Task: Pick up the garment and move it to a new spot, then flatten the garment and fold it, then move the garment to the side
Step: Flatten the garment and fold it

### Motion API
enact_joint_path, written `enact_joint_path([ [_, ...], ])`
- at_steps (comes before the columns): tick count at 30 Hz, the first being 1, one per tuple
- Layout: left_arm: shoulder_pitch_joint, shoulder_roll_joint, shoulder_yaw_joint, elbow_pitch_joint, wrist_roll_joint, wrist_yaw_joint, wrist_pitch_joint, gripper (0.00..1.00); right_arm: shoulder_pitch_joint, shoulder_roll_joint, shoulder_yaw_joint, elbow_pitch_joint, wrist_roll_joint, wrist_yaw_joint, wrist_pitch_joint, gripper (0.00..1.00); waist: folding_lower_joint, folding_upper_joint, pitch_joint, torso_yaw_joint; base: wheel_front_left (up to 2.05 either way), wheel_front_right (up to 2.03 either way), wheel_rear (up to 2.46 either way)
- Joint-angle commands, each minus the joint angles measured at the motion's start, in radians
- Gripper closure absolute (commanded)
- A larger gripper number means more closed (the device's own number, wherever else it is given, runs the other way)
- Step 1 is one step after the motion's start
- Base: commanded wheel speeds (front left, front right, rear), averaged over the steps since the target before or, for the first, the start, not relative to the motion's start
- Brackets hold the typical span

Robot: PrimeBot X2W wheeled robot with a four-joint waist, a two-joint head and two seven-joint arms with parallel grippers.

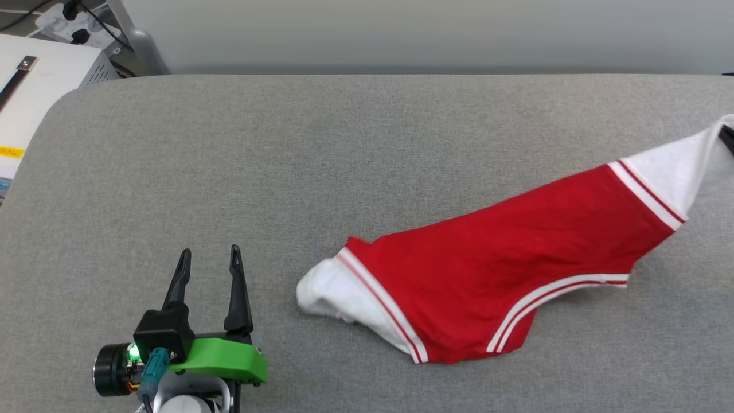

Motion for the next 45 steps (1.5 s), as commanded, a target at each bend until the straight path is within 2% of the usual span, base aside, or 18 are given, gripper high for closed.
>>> enact_joint_path([
  [1, 0.002, -0.002, -0.002, 0.002, 0.009, -0.004, -0.006, 0.00, 0.022, 0.002, -0.028, 0.037, 0.012, -0.001, -0.006, 1.00, 0.0000, -0.0001, 0.015, 0.000, 0.00, 0.00, 0.00],
  [7, -0.017, -0.002, -0.006, 0.006, 0.014, -0.011, -0.006, 0.00, 0.069, 0.003, -0.139, 0.258, 0.014, -0.001, -0.008, 1.00, 0.0000, -0.0001, 0.056, 0.011, 0.00, 0.00, 0.00],
  [10, -0.028, -0.002, -0.009, 0.006, 0.015, -0.013, -0.006, 0.00, 0.084, -0.004, -0.161, 0.373, -0.028, -0.001, -0.013, 1.00, 0.0000, -0.0001, 0.078, 0.017, 0.00, 0.00, 0.00],
  [14, -0.043, -0.002, -0.011, 0.005, 0.014, -0.013, -0.006, 0.00, 0.104, 0.038, -0.186, 0.519, -0.031, -0.001, -0.012, 1.00, 0.0000, -0.0001, 0.106, 0.021, 0.00, 0.00, 0.00],
  [19, -0.063, -0.002, -0.017, 0.010, 0.012, -0.013, -0.006, 0.00, 0.166, 0.090, -0.153, 0.668, -0.051, -0.001, 0.036, 1.00, 0.0000, -0.0001, 0.122, 0.028, 0.00, 0.00, 0.00],
  [22, -0.067, -0.002, -0.017, 0.016, 0.012, -0.013, -0.006, 0.00, 0.185, 0.125, -0.161, 0.715, -0.029, -0.001, 0.037, 1.00, 0.0000, -0.0001, 0.122, 0.028, 0.00, 0.00, 0.00],
  [24, -0.067, -0.002, -0.013, 0.019, 0.014, -0.013, -0.006, 0.00, 0.187, 0.143, -0.174, 0.722, -0.015, -0.001, -0.005, 1.00, 0.0000, -0.0001, 0.119, 0.023, 0.00, 0.00, 0.00],
  [25, -0.065, -0.002, -0.011, 0.022, 0.015, -0.014, -0.006, 0.00, 0.183, 0.149, -0.187, 0.722, -0.006, -0.001, -0.041, 0.78, 0.0000, -0.0001, 0.115, 0.021, 0.00, 0.00, 0.00],
  [26, -0.064, -0.002, -0.009, 0.024, 0.018, -0.015, -0.006, 0.00, 0.179, 0.155, -0.202, 0.719, 0.005, -0.001, -0.077, 0.17, 0.0000, -0.0001, 0.110, 0.018, 0.00, 0.00, 0.00],
  [27, -0.063, -0.002, -0.008, 0.025, 0.019, -0.016, -0.006, 0.00, 0.177, 0.155, -0.210, 0.712, 0.009, -0.001, -0.110, 0.00, 0.0000, -0.0001, 0.104, 0.017, 0.00, 0.00, 0.00],
  [32, -0.056, -0.002, 0.000, 0.021, 0.026, -0.021, -0.006, 0.00, 0.196, 0.128, -0.250, 0.668, -0.023, -0.001, -0.329, 0.00, 0.0000, -0.0001, 0.065, 0.014, 0.00, 0.00, 0.00],
  [37, -0.038, -0.002, 0.015, 0.004, 0.037, -0.028, -0.006, 0.00, 0.229, 0.107, -0.308, 0.581, -0.113, -0.001, -0.377, 0.00, 0.0000, -0.0001, 0.030, -0.002, 0.00, 0.00, 0.00],
  [39, -0.037, 0.000, 0.022, -0.008, 0.042, -0.035, -0.006, 0.00, 0.236, 0.113, -0.368, 0.509, -0.172, -0.001, -0.379, 0.00, 0.0000, -0.0001, 0.022, -0.012, 0.00, 0.00, 0.00],
  [42, -0.054, 0.013, 0.025, -0.025, 0.052, -0.058, -0.006, 0.00, 0.270, 0.170, -0.506, 0.354, -0.305, -0.001, -0.380, 0.00, 0.0000, -0.0001, 0.015, -0.022, 0.00, 0.00, 0.00],
  [45, -0.092, 0.034, 0.012, -0.039, 0.059, -0.092, -0.006, 0.00, 0.331, 0.279, -0.628, 0.179, -0.441, -0.001, -0.380, 0.00, 0.0000, -0.0001, 0.012, -0.028, 0.00, 0.00, 0.00],
])
